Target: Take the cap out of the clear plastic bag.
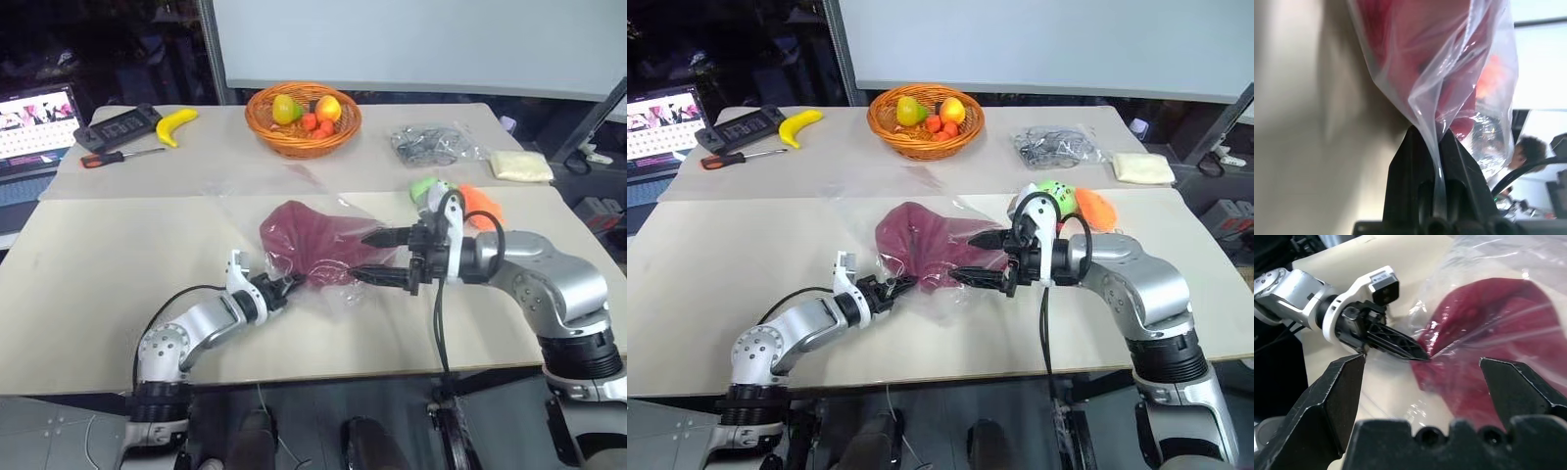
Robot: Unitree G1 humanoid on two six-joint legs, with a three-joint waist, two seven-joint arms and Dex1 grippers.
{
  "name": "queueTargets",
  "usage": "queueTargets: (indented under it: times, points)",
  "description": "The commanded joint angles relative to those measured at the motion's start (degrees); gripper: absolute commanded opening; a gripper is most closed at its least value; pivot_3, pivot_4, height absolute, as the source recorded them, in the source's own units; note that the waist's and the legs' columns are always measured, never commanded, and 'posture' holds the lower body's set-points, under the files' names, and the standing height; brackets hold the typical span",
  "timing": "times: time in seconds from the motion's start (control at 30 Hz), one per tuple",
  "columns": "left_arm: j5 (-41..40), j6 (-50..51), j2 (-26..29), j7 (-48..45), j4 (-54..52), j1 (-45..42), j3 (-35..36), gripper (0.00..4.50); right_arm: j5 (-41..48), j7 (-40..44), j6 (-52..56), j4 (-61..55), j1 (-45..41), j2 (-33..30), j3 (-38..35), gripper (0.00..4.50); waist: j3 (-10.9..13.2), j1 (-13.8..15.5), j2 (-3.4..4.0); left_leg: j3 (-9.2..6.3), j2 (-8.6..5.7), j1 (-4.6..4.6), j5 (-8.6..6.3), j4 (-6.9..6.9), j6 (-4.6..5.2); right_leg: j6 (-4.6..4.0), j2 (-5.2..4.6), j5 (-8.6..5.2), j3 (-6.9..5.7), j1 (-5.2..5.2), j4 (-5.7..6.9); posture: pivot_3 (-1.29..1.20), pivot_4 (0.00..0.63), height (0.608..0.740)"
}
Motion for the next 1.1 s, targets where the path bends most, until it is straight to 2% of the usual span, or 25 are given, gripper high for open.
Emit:
queueTargets:
  times: [0.03,0.1,0.17,0.23,0.37,0.47,0.57,0.73,0.8,0.83,1.0,1.1]
  points:
    - [13.4,4.4,10.2,-11.6,7.6,-2.6,-2.3,0.02,0.9,0.3,-1.3,-2.0,0.0,-0.4,-1.9,4.50,0.0,-0.6,0.01,0.00,0.01,0.04,0.00,-0.03,0.00,0.00,0.03,0.00,0.00,0.00,0.00,0.00,0.150,0.740]
    - [20.4,4.9,14.8,-19.1,10.1,-5.0,-5.5,0.02,0.8,0.1,-1.3,-2.0,-0.1,-0.2,-1.8,4.50,0.0,-1.1,0.02,0.00,0.07,0.11,0.01,-0.04,-0.01,0.00,0.11,-0.02,0.01,0.02,-0.01,0.00,0.150,0.740]
    - [33.1,-0.2,21.3,-31.7,16.5,-10.2,-12.3,0.02,1.0,-0.1,-1.0,-2.4,0.0,0.1,-1.8,4.50,0.0,-1.3,0.02,0.04,0.09,0.16,0.00,-0.08,-0.01,-0.01,0.12,-0.02,0.04,0.02,-0.03,0.00,0.150,0.740]
    - [46.7,-9.4,25.7,-44.0,24.9,-16.2,-20.1,0.02,1.1,-0.3,-0.9,-2.7,0.1,0.2,-1.8,4.50,0.0,-1.3,0.03,0.03,0.11,0.19,0.01,-0.11,-0.03,-0.05,0.20,-0.04,0.03,0.00,-0.03,0.00,0.150,0.740]
    - [63.1,-23.7,25.4,-56.7,41.0,-25.7,-26.9,0.02,1.2,-0.7,-0.6,-3.1,0.2,0.7,-1.7,4.50,0.0,-1.8,0.03,0.08,0.17,0.46,0.03,-0.37,-0.05,-0.07,0.22,-0.07,0.12,0.01,-0.05,0.00,0.150,0.740]
    - [74.9,-37.1,23.3,-57.9,54.2,-33.4,-29.9,0.02,1.5,-1.2,-0.4,-3.6,0.6,1.1,-1.6,4.50,0.0,-1.9,0.03,0.08,0.21,0.44,0.04,-0.41,-0.04,-0.04,0.27,-0.11,0.10,-0.02,-0.04,0.00,0.150,0.740]
    - [84.6,-48.1,21.8,-56.3,62.3,-37.4,-32.0,0.02,1.9,-1.6,-0.1,-4.3,1.0,1.6,-1.3,4.50,0.0,-2.3,0.03,0.11,0.26,0.32,0.05,-0.40,-0.02,0.00,0.32,-0.12,0.19,-0.13,-0.05,0.00,0.150,0.740]
    - [90.3,-53.2,19.1,-55.9,68.0,-39.7,-28.3,0.02,2.1,-1.8,0.2,-4.6,1.1,1.8,-1.2,4.50,0.0,-1.9,0.03,0.09,0.22,-0.08,0.02,-0.40,0.02,-0.10,0.31,-0.06,0.18,-0.39,-0.02,0.00,0.150,0.740]
    - [91.4,-54.1,18.5,-57.3,68.5,-39.5,-26.5,0.64,2.1,-2.0,0.2,-4.5,1.0,1.9,-1.1,4.50,0.0,-1.8,0.03,0.09,0.20,-0.27,0.02,-0.37,0.02,-0.19,0.30,0.00,0.18,-0.60,0.06,0.00,0.150,0.740]
    - [91.7,-54.3,18.3,-58.6,68.5,-39.3,-25.7,0.79,2.0,-2.1,0.1,-4.4,1.0,2.0,-1.0,4.50,0.0,-1.8,0.03,0.09,0.20,-0.27,0.02,-0.36,0.02,-0.20,0.30,0.01,0.19,-0.61,0.07,0.00,0.150,0.740]
    - [92.4,-53.5,18.5,-58.2,67.5,-38.8,-20.5,2.61,1.6,-2.0,-0.4,-3.9,0.7,2.2,-0.2,4.50,0.0,-1.4,0.03,0.09,0.19,-0.28,0.02,-0.36,0.02,-0.17,0.30,-0.01,0.18,-0.61,0.08,0.00,0.150,0.740]
    - [91.1,-52.3,20.2,-59.3,63.3,-38.0,-16.6,3.69,1.3,-1.8,-0.7,-3.3,0.5,2.3,0.3,4.50,0.0,-1.1,0.03,0.09,0.19,-0.30,0.02,-0.36,0.02,-0.18,0.29,0.00,0.17,-0.63,0.08,0.00,0.150,0.740]
